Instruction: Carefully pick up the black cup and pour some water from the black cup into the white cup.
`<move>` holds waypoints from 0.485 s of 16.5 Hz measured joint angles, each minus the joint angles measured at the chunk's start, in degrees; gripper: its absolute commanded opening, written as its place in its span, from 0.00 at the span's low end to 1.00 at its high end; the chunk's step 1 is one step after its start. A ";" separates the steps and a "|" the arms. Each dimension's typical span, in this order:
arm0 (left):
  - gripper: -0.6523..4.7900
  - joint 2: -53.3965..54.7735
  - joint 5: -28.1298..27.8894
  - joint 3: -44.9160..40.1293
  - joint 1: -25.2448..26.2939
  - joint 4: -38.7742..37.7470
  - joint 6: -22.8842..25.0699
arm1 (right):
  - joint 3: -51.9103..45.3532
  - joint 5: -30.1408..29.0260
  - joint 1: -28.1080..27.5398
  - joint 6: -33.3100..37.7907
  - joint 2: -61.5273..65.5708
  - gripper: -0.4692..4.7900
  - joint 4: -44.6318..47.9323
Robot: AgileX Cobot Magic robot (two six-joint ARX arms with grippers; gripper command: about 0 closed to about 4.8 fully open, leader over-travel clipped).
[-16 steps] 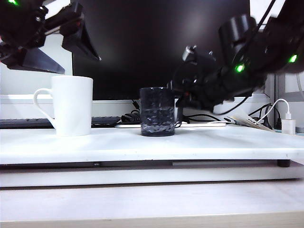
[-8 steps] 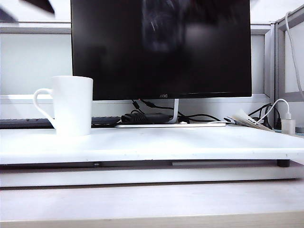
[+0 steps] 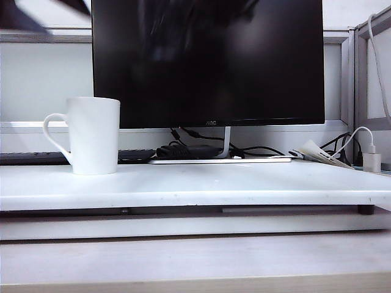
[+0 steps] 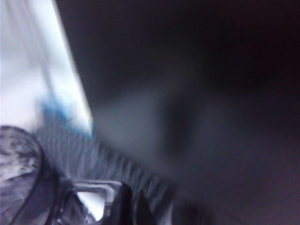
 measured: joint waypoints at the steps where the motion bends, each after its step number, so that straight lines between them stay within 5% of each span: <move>1: 1.00 0.92 0.13 -0.02 0.00 -1.84 -0.04 | 0.00 0.02 1.07 -2.54 1.66 0.09 -1.38; 8: 1.00 6.12 2.10 -0.02 -0.04 -6.99 -2.86 | 0.50 5.70 6.29 -22.12 3.89 0.09 -2.23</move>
